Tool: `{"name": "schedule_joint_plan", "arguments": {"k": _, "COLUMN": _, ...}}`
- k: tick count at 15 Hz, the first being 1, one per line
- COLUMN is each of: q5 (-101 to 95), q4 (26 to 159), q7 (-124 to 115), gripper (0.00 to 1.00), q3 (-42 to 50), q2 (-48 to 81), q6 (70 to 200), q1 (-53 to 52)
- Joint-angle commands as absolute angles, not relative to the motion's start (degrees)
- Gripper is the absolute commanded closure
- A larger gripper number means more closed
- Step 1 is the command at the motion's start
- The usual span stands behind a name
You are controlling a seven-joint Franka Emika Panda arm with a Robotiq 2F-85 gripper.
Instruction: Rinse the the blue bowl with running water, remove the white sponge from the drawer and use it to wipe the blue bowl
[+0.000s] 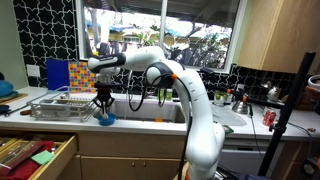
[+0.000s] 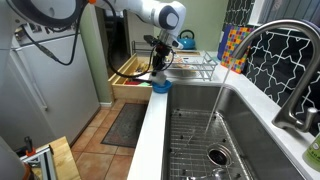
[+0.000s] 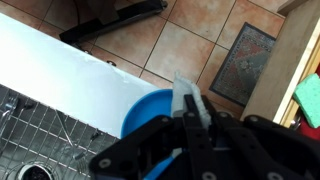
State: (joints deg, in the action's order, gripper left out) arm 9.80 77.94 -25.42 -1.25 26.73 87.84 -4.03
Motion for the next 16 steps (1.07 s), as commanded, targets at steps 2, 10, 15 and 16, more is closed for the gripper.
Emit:
{"name": "schedule_joint_plan", "arguments": {"k": 2, "q5": 10.0, "q4": 76.8, "q7": -25.4, "gripper": 0.98, "q3": -0.5, "q2": 25.5, "q6": 85.6, "q1": -4.0}}
{"name": "schedule_joint_plan", "arguments": {"k": 10, "q5": 10.3, "q4": 76.1, "q7": -25.0, "gripper": 0.98, "q3": 0.4, "q2": 29.6, "q6": 84.1, "q1": -3.3}}
{"name": "schedule_joint_plan", "arguments": {"k": 15, "q5": 9.8, "q4": 75.9, "q7": -25.9, "gripper": 0.98, "q3": 0.4, "q2": 29.3, "q6": 83.6, "q1": -4.2}}
{"name": "schedule_joint_plan", "arguments": {"k": 16, "q5": 9.6, "q4": 76.2, "q7": -26.1, "gripper": 0.98, "q3": 0.4, "q2": 28.3, "q6": 83.9, "q1": -4.5}}
